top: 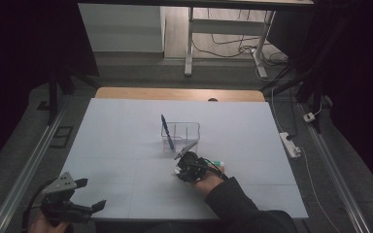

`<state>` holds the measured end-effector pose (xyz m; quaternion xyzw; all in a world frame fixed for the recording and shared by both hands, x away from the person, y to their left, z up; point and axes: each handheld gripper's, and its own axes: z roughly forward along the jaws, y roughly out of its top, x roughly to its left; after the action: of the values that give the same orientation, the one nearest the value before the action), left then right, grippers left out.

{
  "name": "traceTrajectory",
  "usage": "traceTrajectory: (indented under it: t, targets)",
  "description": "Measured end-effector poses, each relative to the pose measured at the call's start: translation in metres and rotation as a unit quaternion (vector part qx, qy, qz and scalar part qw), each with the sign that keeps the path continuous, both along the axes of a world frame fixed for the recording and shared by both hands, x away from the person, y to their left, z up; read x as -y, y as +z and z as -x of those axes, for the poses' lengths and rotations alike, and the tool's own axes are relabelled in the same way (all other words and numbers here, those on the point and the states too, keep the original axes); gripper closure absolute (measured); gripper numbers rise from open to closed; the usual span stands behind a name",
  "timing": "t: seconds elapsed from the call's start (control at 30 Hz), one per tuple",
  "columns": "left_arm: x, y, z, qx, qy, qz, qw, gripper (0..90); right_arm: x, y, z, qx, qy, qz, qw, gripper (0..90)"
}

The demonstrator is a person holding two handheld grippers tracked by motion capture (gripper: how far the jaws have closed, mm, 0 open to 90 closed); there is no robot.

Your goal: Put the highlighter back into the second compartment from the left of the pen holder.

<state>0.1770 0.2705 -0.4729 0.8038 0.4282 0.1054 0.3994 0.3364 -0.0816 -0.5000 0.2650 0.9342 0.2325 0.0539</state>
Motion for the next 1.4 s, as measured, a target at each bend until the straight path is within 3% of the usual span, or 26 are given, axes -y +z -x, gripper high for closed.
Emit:
traceTrajectory:
  t: [0.23,0.43,0.67,1.2,1.4]
  targets:
    - [0.0,0.0,0.0,0.001,-0.001,0.0,1.0,0.1,0.006,0.023,0.003,0.032,0.013,-0.064,0.9973,78.4]
    - [0.0,0.0,0.0,0.001,0.0,-0.001,1.0,0.2,0.012,0.043,0.003,0.057,0.008,-0.101,0.9933,78.4]
    - [0.0,0.0,-0.001,-0.001,0.0,0.001,1.0,0.1,0.021,0.062,-0.002,0.083,-0.004,-0.146,0.9858,78.5]
    - [0.0,0.0,-0.001,-0.001,0.0,0.002,1.0,0.2,0.031,0.092,-0.014,0.119,-0.027,-0.193,0.9737,78.7]
    - [-0.001,0.0,-0.001,-0.003,0.002,0.003,1.0,0.1,0.031,0.106,-0.024,0.134,-0.037,-0.213,0.9671,78.7]
